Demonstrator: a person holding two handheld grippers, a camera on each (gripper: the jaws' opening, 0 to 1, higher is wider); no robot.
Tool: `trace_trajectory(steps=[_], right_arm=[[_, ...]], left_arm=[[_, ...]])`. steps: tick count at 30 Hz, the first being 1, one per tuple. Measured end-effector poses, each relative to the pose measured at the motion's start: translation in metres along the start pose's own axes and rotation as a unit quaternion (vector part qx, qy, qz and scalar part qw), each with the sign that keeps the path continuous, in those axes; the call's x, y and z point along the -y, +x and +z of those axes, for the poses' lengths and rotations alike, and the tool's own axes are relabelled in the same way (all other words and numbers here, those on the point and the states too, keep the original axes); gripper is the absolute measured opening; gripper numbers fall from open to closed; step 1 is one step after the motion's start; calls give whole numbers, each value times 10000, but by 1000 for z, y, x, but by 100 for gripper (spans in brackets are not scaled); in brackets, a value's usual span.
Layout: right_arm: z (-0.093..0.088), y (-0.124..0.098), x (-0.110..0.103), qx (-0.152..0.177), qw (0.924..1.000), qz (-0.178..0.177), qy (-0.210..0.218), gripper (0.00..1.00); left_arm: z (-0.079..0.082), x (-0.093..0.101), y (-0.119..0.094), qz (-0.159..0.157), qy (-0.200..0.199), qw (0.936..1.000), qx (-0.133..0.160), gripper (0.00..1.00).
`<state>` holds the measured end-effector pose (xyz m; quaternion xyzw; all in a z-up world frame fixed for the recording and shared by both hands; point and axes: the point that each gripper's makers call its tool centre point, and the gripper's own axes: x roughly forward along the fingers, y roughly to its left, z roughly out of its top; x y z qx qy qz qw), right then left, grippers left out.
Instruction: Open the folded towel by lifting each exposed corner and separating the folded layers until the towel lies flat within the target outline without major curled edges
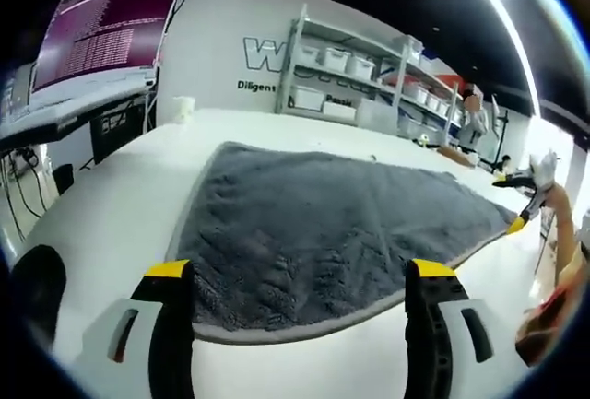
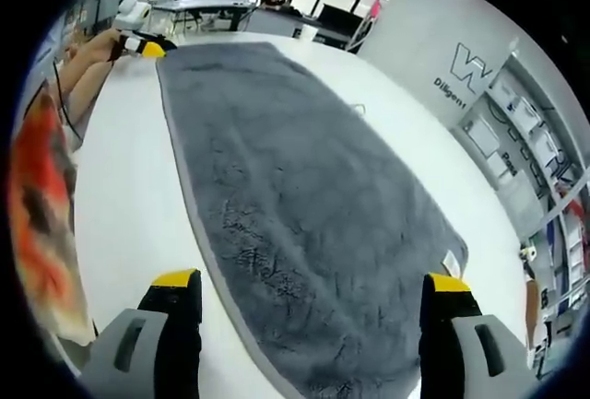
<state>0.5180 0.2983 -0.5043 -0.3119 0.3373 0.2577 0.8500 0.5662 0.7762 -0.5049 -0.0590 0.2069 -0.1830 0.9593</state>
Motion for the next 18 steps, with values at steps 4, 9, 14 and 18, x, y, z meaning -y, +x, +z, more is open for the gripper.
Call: trace_trajectory(steps=[4,9,14,18], right_arm=[[-1,-2,2,21,10000,-49,29,99],[0,-6,5,142,9998,-109,92,96],[6,-8,1,301,9994,6,169,88],[14,-7,-2,518,9983,100,233,73]], left_arm=[[9,7,-2,-53,63,9999,104,92],[17,20,-5,-155,161,9995,205,92],[21,29,-5,-242,215,9991,265,93],[21,33,-3,-291,233,9990,266,93]])
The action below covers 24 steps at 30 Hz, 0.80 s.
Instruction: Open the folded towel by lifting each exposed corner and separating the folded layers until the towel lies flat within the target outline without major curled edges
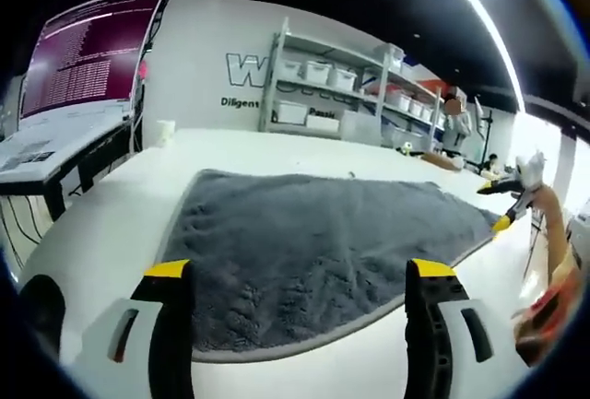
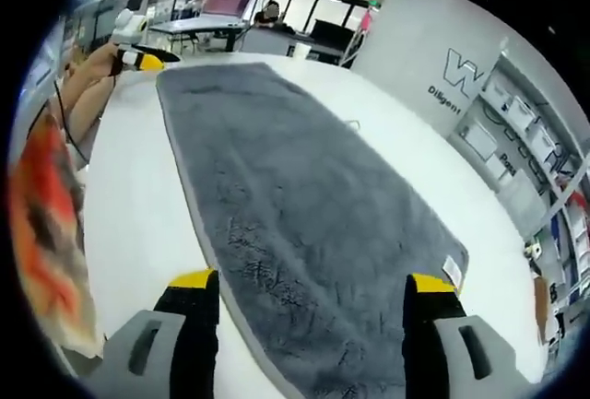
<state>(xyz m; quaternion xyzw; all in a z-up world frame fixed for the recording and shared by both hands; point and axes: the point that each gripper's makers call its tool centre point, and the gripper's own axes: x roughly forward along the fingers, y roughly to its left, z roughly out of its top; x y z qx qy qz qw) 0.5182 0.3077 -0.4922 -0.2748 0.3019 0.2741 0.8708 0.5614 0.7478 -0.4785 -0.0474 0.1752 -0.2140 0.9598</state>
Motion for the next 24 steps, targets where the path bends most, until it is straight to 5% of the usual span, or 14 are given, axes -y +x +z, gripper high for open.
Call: trace_trajectory(steps=[10,24], right_arm=[[42,17,-41,759,9939,695,-389,24],[96,63,-100,1183,9777,1617,-634,19]], left_arm=[[-4,7,3,-81,-27,10000,-42,93],[-9,9,5,-173,-66,9998,-84,93]])
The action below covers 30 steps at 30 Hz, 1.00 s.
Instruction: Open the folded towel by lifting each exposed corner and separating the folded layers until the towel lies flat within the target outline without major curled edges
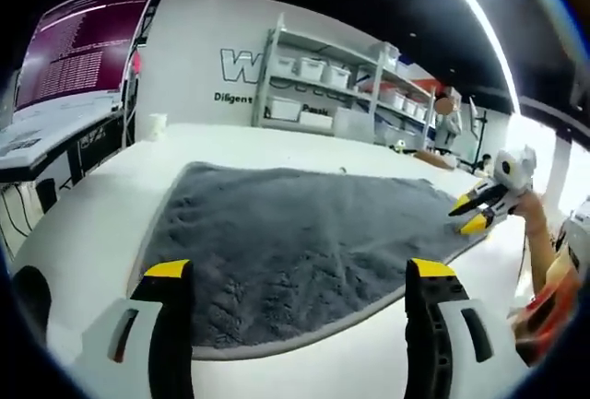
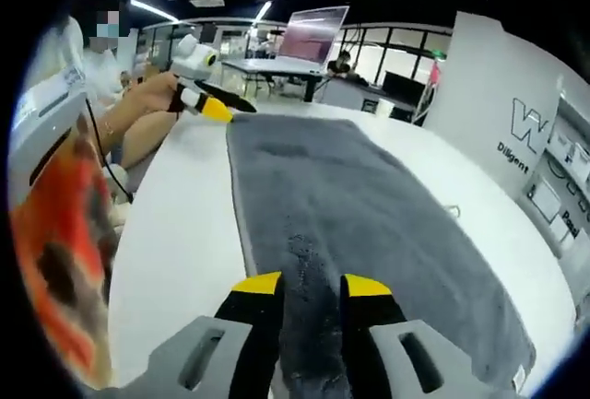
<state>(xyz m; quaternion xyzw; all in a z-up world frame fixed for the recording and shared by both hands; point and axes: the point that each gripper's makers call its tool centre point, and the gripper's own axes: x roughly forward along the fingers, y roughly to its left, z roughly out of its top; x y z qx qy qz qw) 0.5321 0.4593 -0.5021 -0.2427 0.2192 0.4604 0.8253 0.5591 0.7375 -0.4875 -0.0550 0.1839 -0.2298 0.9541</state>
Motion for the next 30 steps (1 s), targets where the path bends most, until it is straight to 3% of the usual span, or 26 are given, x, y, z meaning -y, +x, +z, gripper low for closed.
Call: trace_trajectory(steps=[8,14,21,25,30], right_arm=[[-21,21,-6,-498,9987,112,-77,14],[-23,18,-13,-360,9989,254,145,6],[-25,15,-15,-276,9989,268,250,8],[-26,13,-14,-246,9988,216,355,13],[-26,8,0,-296,9983,-206,455,35]], left_arm=[[-4,-4,1,10,-52,10000,-43,92],[-5,-6,3,18,-77,9999,-67,92],[-6,-3,4,-16,-67,9999,-99,92],[-4,-3,2,1,-61,9999,-87,91],[-2,5,3,-78,-6,9999,-67,91]])
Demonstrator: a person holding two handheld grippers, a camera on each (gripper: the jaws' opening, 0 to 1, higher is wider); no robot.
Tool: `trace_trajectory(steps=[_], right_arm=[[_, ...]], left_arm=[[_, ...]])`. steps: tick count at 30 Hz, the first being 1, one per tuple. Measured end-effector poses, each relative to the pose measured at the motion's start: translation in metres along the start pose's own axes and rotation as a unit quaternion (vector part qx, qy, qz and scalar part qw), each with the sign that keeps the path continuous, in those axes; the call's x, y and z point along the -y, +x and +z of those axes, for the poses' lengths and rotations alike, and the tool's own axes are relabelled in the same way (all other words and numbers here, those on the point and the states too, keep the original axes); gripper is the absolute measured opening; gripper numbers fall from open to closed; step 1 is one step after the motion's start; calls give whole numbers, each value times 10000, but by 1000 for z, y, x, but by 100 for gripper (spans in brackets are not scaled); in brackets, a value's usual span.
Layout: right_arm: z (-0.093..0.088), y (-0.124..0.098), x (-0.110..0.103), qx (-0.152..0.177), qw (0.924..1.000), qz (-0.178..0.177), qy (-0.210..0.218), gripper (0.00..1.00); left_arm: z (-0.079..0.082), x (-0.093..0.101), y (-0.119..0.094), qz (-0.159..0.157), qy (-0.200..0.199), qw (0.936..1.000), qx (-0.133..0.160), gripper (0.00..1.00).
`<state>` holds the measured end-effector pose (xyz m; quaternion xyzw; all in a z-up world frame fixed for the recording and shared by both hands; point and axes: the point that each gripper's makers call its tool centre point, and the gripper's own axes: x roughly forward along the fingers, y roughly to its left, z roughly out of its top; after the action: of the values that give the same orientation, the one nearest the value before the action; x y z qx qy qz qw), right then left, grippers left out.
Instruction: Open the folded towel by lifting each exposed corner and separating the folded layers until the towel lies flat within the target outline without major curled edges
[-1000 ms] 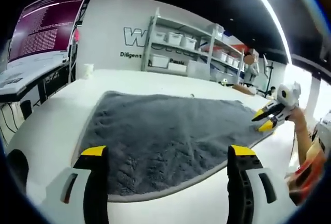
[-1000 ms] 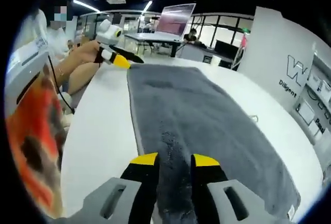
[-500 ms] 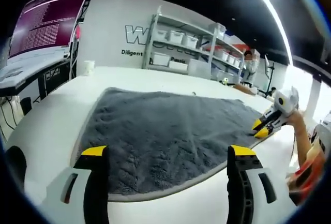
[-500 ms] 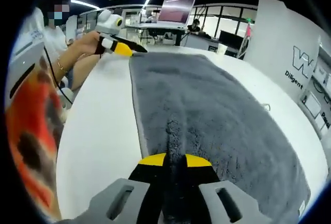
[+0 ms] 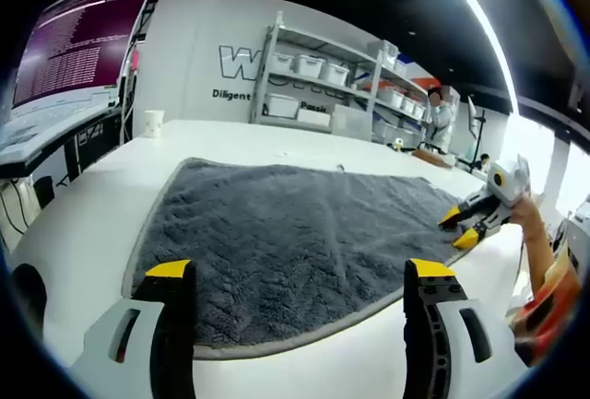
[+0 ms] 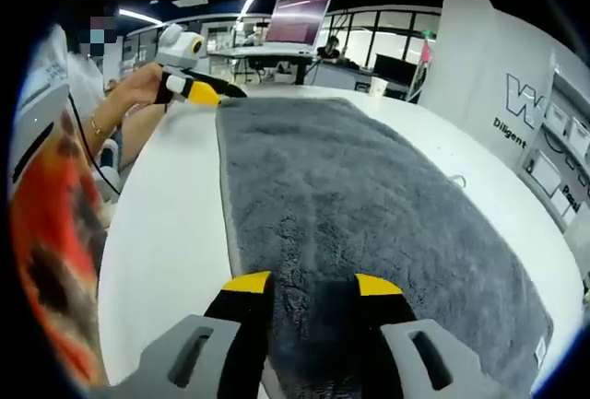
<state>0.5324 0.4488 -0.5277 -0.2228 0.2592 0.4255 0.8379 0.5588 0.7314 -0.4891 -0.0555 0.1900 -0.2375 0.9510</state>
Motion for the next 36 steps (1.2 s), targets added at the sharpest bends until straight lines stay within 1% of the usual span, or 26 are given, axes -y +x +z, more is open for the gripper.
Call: trace_trajectory(steps=[1,2,4,6,8,10,11,13,14,15,16,17,18,20,21,23,24,25,27,28,32,36], right_arm=[[1,-2,3,15,10000,-76,33,37],[2,-4,5,54,9998,-161,43,38],[5,-10,8,166,9995,-270,8,34],[7,-17,9,295,9989,-351,123,32],[6,-24,12,348,9980,-479,228,32],[2,-30,16,346,9971,-598,309,33],[-3,-34,19,317,9960,-706,447,34],[-13,-42,26,259,9928,-921,721,37],[-18,-43,29,216,9914,-993,829,40],[-22,-44,31,186,9901,-1055,903,43],[-25,-44,33,153,9889,-1121,964,46],[-27,-45,33,132,9884,-1150,988,52],[-35,-45,36,15,9864,-1242,1080,56],[-38,-45,38,-8,9847,-1297,1168,61],[-40,-46,38,-19,9838,-1324,1212,62],[-42,-45,39,-16,9818,-1367,1316,65],[-43,-45,40,-23,9812,-1392,1337,67],[-45,-45,41,-37,9807,-1418,1348,69],[-49,-45,43,-114,9787,-1506,1389,74],[-49,-45,44,-112,9781,-1526,1412,75],[-50,-47,43,-136,9777,-1571,1384,76],[-52,-49,39,-111,9790,-1493,1386,76]], left_arm=[[0,2,1,-19,16,10000,-2,91],[1,5,2,-58,32,10000,-2,91],[1,13,6,-190,49,9998,1,89],[2,22,9,-299,67,9995,12,89],[2,37,15,-506,170,9986,-3,86],[0,48,18,-698,281,9971,-89,80],[-4,57,23,-800,304,9962,-167,78],[-10,74,32,-1004,349,9938,-323,77],[-17,81,36,-1118,347,9919,-488,77],[-21,85,39,-1148,311,9911,-597,77],[-22,86,43,-1120,267,9913,-644,78],[-23,86,45,-1109,262,9913,-651,79],[-20,81,56,-752,342,9949,-577,81],[-14,76,65,-412,559,9966,-442,83],[-11,74,70,-241,668,9968,-374,84],[-7,76,76,-116,849,9959,-299,87],[-10,81,83,-100,1165,9924,-383,90],[-15,82,86,-48,1354,9893,-539,91],[-26,79,90,159,1752,9809,-832,93],[-24,83,93,184,1566,9851,-693,94],[-23,82,93,101,1581,9851,-670,93],[-30,83,86,-22,1437,9868,-745,91]])
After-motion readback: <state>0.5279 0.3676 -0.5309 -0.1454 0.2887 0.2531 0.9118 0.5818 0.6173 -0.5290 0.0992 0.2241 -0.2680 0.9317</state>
